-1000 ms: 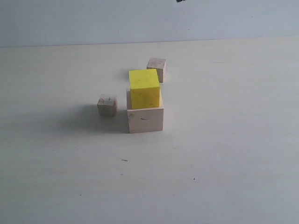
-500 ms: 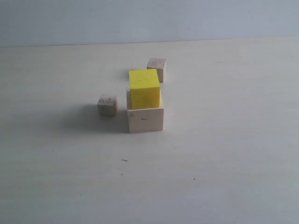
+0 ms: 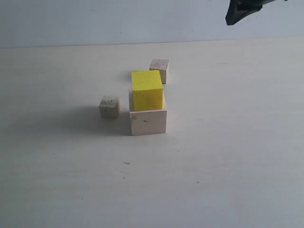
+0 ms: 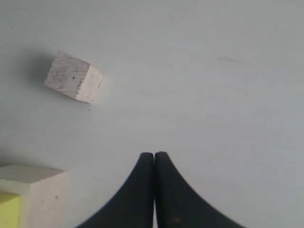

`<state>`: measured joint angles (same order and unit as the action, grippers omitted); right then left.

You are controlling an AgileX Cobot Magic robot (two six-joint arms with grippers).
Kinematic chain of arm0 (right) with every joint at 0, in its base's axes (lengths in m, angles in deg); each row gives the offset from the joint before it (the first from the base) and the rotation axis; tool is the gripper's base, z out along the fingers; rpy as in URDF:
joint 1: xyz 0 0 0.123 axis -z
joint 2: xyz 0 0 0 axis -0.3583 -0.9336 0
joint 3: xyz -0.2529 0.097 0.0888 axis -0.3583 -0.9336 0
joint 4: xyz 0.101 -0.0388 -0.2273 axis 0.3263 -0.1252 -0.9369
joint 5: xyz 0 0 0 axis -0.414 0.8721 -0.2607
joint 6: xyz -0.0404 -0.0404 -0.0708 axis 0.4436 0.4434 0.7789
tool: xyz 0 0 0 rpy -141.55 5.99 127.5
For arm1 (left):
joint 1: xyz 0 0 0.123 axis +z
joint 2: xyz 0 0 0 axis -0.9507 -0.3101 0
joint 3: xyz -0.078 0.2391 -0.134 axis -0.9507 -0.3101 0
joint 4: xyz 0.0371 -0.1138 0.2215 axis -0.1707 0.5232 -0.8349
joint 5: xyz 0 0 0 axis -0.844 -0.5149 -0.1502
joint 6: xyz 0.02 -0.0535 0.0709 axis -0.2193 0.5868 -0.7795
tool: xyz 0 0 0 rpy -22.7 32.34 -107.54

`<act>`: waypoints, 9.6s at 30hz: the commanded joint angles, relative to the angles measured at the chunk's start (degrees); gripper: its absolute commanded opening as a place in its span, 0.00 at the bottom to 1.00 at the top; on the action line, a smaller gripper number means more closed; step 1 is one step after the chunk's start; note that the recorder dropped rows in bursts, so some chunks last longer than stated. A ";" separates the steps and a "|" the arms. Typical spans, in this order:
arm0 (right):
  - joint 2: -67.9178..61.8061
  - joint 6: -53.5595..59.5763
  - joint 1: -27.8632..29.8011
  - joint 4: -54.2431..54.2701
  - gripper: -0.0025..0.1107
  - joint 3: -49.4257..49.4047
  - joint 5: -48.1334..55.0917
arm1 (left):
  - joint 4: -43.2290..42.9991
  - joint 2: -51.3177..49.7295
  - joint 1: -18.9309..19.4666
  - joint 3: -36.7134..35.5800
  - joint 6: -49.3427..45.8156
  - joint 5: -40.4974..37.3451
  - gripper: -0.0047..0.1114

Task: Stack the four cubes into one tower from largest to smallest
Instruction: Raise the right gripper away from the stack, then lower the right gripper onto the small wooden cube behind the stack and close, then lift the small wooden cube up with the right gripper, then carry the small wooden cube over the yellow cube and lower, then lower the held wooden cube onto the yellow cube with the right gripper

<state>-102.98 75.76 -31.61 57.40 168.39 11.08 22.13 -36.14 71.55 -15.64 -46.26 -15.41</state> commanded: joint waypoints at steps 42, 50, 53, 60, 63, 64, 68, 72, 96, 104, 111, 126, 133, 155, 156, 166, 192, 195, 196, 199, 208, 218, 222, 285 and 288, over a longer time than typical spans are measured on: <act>-25.58 57.88 1.32 23.46 0.17 36.95 5.24 | -0.13 0.31 -0.36 -0.14 -0.24 0.53 0.04; -28.95 64.89 1.32 26.52 0.45 36.71 8.72 | -0.13 0.31 -0.36 -0.14 -0.24 0.53 0.04; -30.54 65.83 1.32 28.37 0.54 36.71 8.72 | -0.13 0.31 -0.36 -0.14 -0.24 0.53 0.04; -33.21 68.68 1.32 31.26 0.64 36.71 8.72 | -0.13 0.31 -0.36 -0.14 -0.24 0.53 0.04; -34.90 70.22 1.32 32.28 0.64 36.71 8.72 | -0.13 0.31 -0.36 -0.14 -0.24 0.53 0.04; -35.62 71.06 1.32 33.22 0.64 36.71 8.72 | -0.13 0.31 -0.36 -0.14 -0.24 0.53 0.04; -37.64 73.30 1.32 35.50 0.64 36.71 8.72 | -0.13 0.31 -0.36 -0.14 -0.24 0.53 0.04; -38.39 74.92 1.32 36.08 0.64 36.71 8.72 | -0.13 0.31 -0.36 -0.14 -0.24 0.53 0.04; -42.47 77.47 1.32 41.85 0.64 36.71 7.64 | -0.13 0.31 -0.36 -0.14 -0.24 0.53 0.04; -42.47 77.35 1.32 41.85 0.64 36.71 7.62 | -0.13 0.31 -0.36 -0.14 -0.24 0.53 0.04; -42.68 77.20 1.32 41.85 0.63 36.71 7.62 | -0.13 0.31 -0.36 -0.14 -0.24 0.53 0.04; -45.65 76.00 1.32 41.31 0.63 36.71 7.47 | -0.13 0.31 -0.36 -0.14 -0.24 0.53 0.04; -44.76 75.18 1.32 41.18 0.22 36.71 8.61 | -0.13 0.31 -0.36 -0.14 -0.24 0.53 0.04; -21.16 57.63 6.39 39.46 0.02 36.71 8.72 | -0.13 0.31 -0.36 -0.14 -0.24 0.53 0.04; -20.46 56.55 6.39 40.90 0.02 36.71 8.72 | -0.13 0.31 -0.36 -0.14 -0.24 0.53 0.04; -16.95 16.17 6.39 30.00 0.02 36.71 2.38 | -0.13 0.31 -0.36 -0.14 -0.24 0.53 0.04; -6.44 26.59 3.75 36.83 0.02 21.20 8.72 | -0.13 0.31 -0.36 -0.14 -0.24 0.53 0.04; -5.03 31.83 3.75 40.12 0.02 15.82 8.71 | -0.13 0.31 -0.36 -0.14 -0.24 0.53 0.04; -4.37 33.58 3.75 41.18 0.02 13.59 7.69 | -0.13 0.31 -0.36 -0.14 -0.24 0.53 0.04; -1.51 41.59 4.18 47.56 0.02 4.44 4.32 | -0.13 0.31 -0.36 -0.14 -0.24 0.53 0.04; 9.66 107.83 8.83 90.79 0.02 -31.77 8.72 | -0.13 0.31 -0.36 -0.14 -0.24 0.53 0.04; 10.92 114.02 0.60 67.91 0.02 -31.18 5.38 | -0.13 0.31 -0.36 -0.14 -0.24 0.53 0.04; 11.99 108.28 0.60 60.76 0.02 -30.20 1.46 | -0.13 0.31 -0.36 -0.14 -0.24 0.53 0.04; -0.79 97.59 -7.81 40.91 0.02 -11.80 4.98 | -0.13 0.31 -0.36 -0.14 -0.24 0.53 0.04; -0.79 97.64 -7.40 40.91 0.02 -11.80 6.43 | -0.13 0.31 -0.36 -0.14 -0.24 0.53 0.04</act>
<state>-103.97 173.21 -39.64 97.97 156.06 16.06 22.13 -36.14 71.55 -15.64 -46.26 -15.41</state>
